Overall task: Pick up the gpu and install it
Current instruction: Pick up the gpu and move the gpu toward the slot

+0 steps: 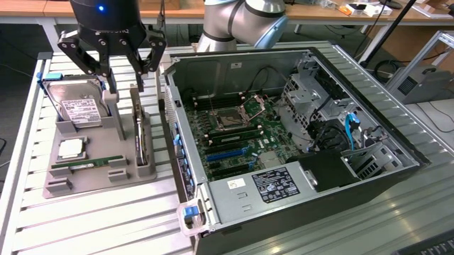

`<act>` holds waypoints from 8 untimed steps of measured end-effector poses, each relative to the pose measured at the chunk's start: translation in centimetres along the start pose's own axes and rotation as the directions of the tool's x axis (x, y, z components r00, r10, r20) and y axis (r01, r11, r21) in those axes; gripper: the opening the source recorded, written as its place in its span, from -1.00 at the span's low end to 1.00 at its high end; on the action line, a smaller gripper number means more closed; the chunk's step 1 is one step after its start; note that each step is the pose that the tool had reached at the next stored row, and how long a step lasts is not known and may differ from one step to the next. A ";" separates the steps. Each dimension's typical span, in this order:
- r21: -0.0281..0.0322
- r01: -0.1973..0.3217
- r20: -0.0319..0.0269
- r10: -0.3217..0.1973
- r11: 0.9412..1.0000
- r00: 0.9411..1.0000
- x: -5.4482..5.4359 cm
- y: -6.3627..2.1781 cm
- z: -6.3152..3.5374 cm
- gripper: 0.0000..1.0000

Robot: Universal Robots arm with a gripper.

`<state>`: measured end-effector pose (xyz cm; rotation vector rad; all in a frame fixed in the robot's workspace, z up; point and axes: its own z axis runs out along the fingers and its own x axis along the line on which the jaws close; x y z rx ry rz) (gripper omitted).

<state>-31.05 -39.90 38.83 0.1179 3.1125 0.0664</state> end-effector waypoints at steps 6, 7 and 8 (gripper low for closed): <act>0.000 0.000 0.000 0.000 1.000 1.000 0.0 -0.01 0.19 -0.04; 0.000 0.000 0.000 0.000 1.000 1.000 0.0 -0.01 0.25 -0.04; 0.000 0.000 0.000 0.000 1.000 1.000 0.0 -0.01 0.26 -0.04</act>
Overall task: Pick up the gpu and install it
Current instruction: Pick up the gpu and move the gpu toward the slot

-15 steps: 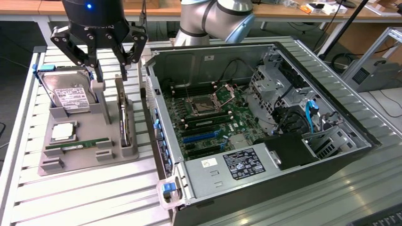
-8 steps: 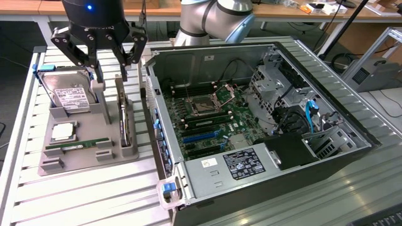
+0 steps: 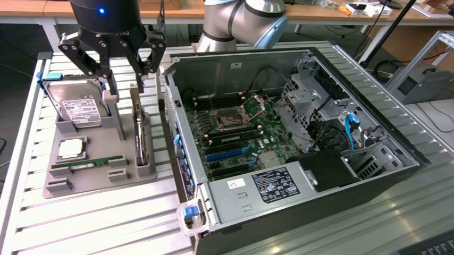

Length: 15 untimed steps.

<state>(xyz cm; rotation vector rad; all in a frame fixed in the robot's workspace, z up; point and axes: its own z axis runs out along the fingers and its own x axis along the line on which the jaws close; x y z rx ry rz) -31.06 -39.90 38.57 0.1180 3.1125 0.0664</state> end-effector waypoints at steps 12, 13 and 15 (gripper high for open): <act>0.000 0.000 0.000 0.000 1.000 1.000 0.0 -0.01 0.21 -0.04; 0.000 0.000 0.000 0.000 1.000 1.000 0.0 -0.01 0.23 -0.04; 0.000 0.000 0.000 0.000 1.000 1.000 0.0 -0.01 0.28 -0.04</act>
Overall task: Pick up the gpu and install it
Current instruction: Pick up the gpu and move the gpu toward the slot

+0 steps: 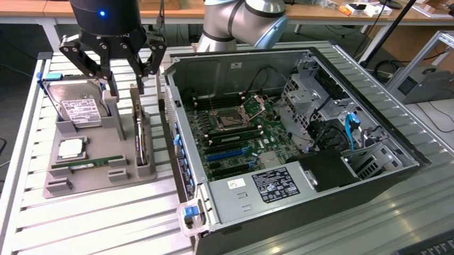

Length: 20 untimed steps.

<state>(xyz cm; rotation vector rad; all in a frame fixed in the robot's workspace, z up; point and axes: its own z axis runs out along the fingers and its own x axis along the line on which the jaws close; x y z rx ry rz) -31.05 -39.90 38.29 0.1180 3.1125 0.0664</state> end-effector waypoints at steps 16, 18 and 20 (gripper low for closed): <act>0.000 0.000 0.000 0.000 1.000 1.000 0.0 -0.02 0.41 -0.04; 0.000 0.000 0.000 0.000 1.000 1.000 0.0 -0.02 0.45 -0.04; 0.000 0.000 0.000 0.000 1.000 1.000 0.0 -0.03 0.50 -0.04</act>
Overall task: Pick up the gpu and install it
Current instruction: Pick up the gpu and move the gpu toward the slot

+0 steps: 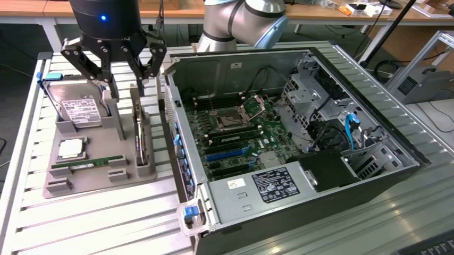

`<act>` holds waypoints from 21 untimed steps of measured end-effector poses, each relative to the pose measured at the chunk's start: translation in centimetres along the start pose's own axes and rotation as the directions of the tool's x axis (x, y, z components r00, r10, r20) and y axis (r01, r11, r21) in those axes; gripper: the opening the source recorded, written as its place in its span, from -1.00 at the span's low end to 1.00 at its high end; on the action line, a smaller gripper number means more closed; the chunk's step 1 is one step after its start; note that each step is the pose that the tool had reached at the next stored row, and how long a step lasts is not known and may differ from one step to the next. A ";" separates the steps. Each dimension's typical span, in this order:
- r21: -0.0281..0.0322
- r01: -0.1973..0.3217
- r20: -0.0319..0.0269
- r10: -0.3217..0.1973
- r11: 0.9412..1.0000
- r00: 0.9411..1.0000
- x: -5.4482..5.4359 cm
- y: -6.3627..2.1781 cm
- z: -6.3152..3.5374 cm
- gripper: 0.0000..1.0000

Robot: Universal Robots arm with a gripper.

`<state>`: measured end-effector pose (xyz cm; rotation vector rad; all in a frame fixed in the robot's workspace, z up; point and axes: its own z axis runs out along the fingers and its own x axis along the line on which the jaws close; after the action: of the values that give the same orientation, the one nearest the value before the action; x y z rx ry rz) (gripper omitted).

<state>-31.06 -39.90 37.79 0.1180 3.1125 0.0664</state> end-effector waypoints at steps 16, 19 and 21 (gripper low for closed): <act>0.000 0.000 0.000 0.000 1.000 1.000 0.0 -0.02 0.33 -0.04; 0.000 0.000 0.000 0.000 1.000 1.000 0.0 -0.02 0.44 -0.04; 0.000 0.000 0.000 0.000 1.000 1.000 0.0 -0.02 0.47 -0.04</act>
<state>-31.05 -39.90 37.32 0.1180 3.1126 0.0664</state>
